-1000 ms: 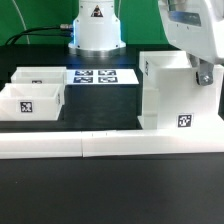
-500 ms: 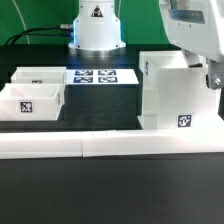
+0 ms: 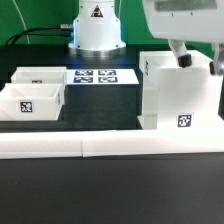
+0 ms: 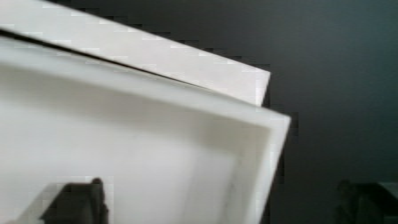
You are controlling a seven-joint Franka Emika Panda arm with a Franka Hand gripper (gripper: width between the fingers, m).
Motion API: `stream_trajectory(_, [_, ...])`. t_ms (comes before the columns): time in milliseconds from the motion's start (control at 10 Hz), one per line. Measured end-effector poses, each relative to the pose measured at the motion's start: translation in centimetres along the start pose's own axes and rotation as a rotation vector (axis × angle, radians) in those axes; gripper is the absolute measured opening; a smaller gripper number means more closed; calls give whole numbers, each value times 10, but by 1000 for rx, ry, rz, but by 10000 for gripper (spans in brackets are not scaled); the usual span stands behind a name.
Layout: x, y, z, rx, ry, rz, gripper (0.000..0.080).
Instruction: Assemble drawer
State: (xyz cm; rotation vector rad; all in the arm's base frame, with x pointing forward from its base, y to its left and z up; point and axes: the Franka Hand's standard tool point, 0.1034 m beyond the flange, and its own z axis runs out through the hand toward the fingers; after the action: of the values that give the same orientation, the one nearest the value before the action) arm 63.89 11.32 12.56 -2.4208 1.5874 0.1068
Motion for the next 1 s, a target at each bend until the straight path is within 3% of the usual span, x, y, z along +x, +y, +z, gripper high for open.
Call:
stream_trajectory(100, [-3,2,-7,5,1,-33,648])
stream_trajectory(300, [-2,3,-1,-2,-2,-40,648])
stream_trajectory(500, [-2,6,-1,-11,-4,-232,648])
stream_trajectory(700, [-4,25,-7,-116,-54,-522,648])
stream_trajectory(900, [-1,31,-19,-115,-60,-701,648])
stream_trajectory(1000, [3,30,-21,-85,-55,-703,648])
